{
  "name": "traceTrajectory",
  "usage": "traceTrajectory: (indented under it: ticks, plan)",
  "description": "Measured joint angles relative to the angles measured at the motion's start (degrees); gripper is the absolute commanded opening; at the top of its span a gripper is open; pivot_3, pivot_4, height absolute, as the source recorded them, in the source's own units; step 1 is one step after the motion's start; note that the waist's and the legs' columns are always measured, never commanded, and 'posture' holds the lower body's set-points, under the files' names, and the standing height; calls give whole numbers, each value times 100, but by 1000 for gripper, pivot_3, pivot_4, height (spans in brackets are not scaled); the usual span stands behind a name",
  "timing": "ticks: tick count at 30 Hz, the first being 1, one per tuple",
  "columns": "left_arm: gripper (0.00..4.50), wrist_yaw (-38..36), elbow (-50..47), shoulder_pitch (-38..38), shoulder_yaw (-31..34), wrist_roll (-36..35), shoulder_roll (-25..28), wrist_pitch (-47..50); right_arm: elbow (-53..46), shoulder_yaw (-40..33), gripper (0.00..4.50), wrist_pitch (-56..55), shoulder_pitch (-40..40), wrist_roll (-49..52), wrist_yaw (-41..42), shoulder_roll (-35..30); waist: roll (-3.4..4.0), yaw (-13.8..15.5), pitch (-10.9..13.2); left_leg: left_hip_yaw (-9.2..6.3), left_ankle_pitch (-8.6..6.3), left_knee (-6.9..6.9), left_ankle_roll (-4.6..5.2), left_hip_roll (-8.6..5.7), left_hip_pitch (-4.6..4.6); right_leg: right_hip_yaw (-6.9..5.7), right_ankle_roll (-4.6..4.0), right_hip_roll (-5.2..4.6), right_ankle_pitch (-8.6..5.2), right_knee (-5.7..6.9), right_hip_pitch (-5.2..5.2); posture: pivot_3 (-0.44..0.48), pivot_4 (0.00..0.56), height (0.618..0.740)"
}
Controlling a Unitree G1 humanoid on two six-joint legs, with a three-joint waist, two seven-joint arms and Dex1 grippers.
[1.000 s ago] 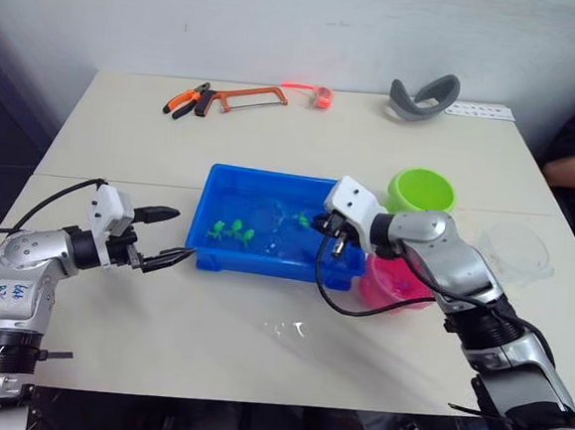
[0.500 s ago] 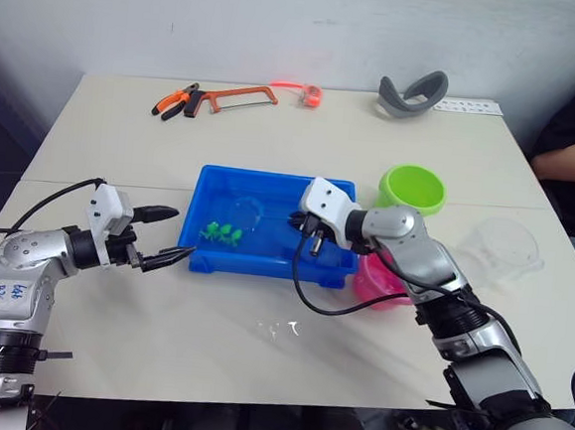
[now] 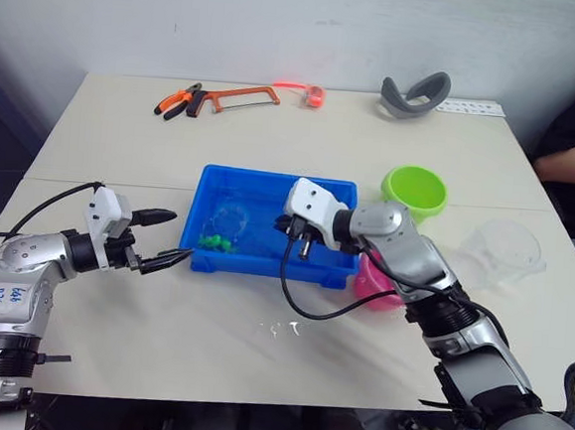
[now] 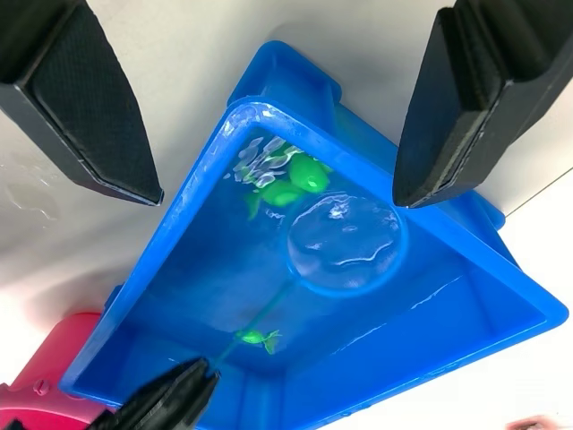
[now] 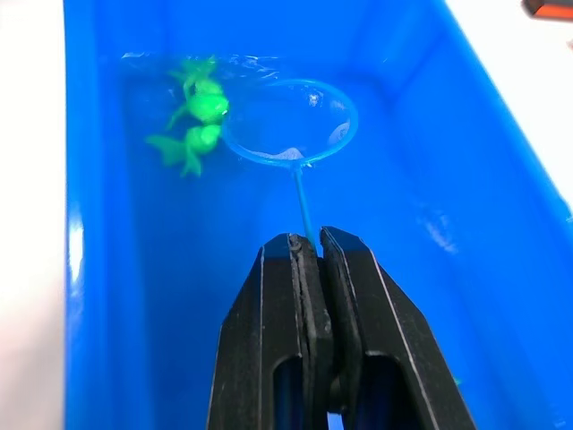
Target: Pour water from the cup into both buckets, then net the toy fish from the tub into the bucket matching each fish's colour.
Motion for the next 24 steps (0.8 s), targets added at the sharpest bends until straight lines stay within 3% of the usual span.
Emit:
traceTrajectory:
  ticks: [24]
  plan:
    - [4467,-7,-235,133,6,-5,64,152,-429,-26,0,408,319,68,235,-123,0,2,0,0,0,0,0,0,0,1,0,0,0,0,0,0,150,740]
